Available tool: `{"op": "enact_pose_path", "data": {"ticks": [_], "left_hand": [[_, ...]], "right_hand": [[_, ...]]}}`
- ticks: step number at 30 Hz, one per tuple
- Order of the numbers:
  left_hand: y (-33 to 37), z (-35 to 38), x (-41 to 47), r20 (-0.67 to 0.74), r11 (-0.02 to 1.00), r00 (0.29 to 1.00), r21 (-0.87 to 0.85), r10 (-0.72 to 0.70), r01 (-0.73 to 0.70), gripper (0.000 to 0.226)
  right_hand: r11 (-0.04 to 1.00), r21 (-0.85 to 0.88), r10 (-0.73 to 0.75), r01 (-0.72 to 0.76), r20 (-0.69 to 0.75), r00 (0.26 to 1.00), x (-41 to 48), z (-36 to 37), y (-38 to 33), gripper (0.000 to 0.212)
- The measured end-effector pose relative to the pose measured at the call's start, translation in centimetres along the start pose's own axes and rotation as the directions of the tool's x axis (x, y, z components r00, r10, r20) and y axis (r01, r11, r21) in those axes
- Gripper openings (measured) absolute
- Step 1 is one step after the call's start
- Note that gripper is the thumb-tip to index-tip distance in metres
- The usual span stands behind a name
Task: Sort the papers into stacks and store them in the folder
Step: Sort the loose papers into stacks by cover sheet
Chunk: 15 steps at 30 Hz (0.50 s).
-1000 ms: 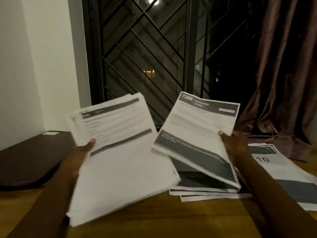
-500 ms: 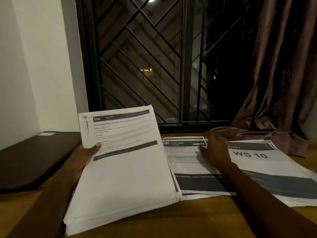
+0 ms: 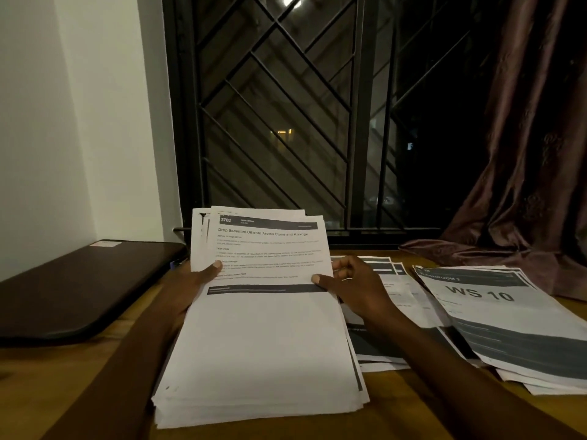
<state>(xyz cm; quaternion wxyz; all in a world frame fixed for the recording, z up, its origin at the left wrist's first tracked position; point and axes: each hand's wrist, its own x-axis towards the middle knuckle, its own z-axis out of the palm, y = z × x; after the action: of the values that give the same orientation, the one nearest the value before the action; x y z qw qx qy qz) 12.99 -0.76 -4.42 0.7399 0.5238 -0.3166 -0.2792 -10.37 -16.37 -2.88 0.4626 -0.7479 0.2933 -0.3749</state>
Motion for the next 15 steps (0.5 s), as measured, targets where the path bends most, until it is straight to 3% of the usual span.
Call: {"op": "enact_pose_path", "data": {"ticks": [5,12,15], "left_hand": [[0.4,0.7,-0.7,0.050,0.998,0.998,-0.040,-0.041,0.043,0.031],[0.2,-0.1,-0.7,0.042,0.997,0.998,-0.057,-0.056,0.058,0.048],[0.4,0.4,-1.1,0.096,0.999,0.995,-0.046,-0.018,0.022,0.042]], "right_hand": [[1.000,-0.002,0.011,-0.012,-0.054,0.998,0.5,-0.2,0.3,0.026],[0.998,-0.068,0.006,-0.012,-0.094,0.996,1.0,-0.9,1.0,0.019],[0.998,-0.055,0.026,-0.033,-0.121,0.992,1.3,-1.0,1.1,0.018]]}}
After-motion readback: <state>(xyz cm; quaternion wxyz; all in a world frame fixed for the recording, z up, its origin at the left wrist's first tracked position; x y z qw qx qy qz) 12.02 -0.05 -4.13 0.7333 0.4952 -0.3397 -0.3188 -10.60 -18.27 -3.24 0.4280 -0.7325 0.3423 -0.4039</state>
